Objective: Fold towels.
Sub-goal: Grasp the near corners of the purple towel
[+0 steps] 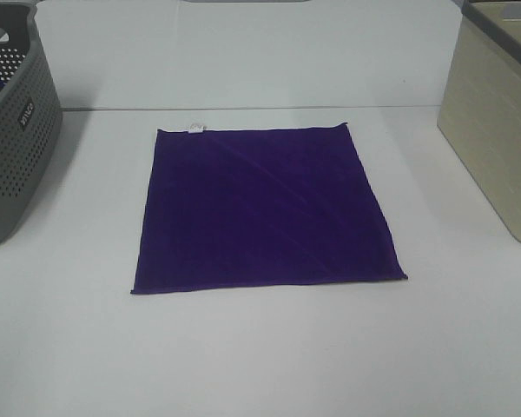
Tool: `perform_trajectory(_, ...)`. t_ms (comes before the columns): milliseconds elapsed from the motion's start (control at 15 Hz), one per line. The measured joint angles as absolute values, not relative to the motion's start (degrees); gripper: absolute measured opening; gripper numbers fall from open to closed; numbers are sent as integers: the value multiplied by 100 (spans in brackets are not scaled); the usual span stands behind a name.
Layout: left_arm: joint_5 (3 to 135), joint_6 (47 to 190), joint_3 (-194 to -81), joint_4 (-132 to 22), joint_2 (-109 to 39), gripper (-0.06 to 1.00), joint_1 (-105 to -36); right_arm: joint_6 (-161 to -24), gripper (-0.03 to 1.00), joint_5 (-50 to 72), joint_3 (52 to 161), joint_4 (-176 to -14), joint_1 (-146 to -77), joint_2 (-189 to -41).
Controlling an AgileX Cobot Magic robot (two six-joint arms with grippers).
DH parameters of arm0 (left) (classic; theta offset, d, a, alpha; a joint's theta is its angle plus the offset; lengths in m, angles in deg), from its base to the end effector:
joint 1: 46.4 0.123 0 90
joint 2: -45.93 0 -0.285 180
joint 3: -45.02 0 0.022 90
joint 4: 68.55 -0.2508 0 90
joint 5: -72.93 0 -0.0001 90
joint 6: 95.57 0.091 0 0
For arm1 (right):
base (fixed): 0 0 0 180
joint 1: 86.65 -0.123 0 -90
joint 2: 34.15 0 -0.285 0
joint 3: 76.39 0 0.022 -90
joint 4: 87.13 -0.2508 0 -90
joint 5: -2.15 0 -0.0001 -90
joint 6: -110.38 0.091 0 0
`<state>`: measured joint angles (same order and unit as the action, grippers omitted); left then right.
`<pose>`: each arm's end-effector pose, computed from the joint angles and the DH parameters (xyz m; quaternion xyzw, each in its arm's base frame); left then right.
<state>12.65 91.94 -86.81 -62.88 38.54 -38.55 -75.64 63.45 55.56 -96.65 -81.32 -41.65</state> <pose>-0.0055 -0.0086 0.2802 -0.0005 0.8463 0.0219 0.5323 -0.0064 0.0139 0.2799 -0.0093 0.8490 0.0309 0.5274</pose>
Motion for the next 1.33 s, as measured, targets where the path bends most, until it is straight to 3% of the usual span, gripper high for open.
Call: perform_trajectory(1333, 1271, 9194, -8681, -6322, 3837, 76, -4147, -7564, 73, 6345, 5556, -9665, -8132, -4165)
